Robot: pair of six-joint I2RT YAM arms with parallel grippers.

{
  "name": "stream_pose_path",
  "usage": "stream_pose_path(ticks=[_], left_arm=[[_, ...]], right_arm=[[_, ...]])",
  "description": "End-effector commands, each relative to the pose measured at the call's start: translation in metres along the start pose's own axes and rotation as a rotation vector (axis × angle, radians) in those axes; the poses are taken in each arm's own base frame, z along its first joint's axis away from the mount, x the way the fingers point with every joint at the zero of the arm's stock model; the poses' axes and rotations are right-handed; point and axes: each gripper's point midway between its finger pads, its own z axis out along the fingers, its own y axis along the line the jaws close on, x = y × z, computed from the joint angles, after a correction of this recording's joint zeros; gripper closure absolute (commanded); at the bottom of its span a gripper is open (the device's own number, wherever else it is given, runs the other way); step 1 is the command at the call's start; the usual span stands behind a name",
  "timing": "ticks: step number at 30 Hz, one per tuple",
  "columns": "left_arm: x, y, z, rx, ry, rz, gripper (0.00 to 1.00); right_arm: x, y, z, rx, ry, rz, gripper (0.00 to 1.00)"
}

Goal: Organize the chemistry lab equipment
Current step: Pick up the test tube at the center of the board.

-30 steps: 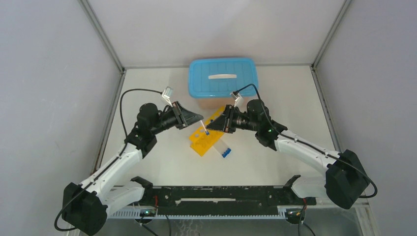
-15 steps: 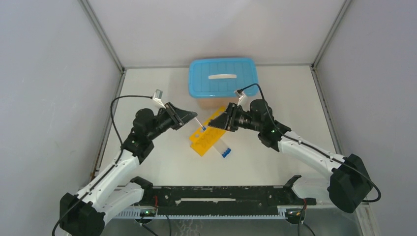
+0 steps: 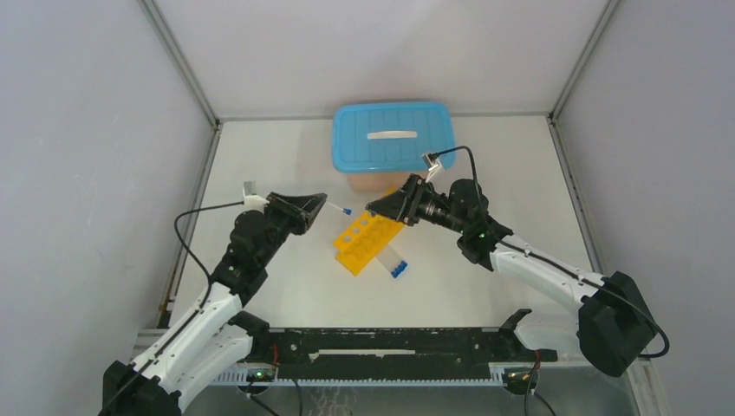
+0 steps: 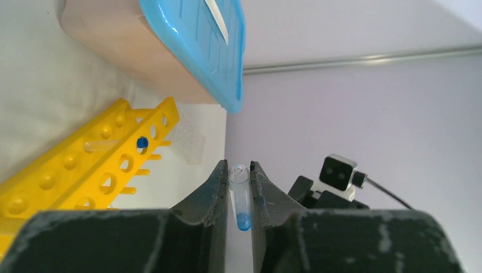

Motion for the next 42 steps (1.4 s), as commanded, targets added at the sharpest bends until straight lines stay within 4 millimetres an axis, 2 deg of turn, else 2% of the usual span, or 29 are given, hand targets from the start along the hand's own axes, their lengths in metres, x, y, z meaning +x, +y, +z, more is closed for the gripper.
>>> stream_pose_path(ticks=[1,12,33,42], left_arm=[[-0.022,-0.016,0.000,0.047,-0.112,-0.142,0.86],[-0.027,-0.017,-0.001,0.033,-0.139,-0.259,0.85],[-0.020,-0.009,0.008,-0.020,-0.116,-0.255,0.85],[-0.018,-0.010,0.009,-0.034,-0.111,-0.254,0.84]], right_arm=[[-0.010,0.018,0.008,-0.094,-0.047,-0.020,0.41],[-0.007,0.012,0.026,-0.130,-0.051,0.009,0.42],[-0.008,0.015,0.051,-0.148,-0.018,0.009,0.46],[-0.004,0.008,0.059,-0.135,0.000,0.007,0.47]])
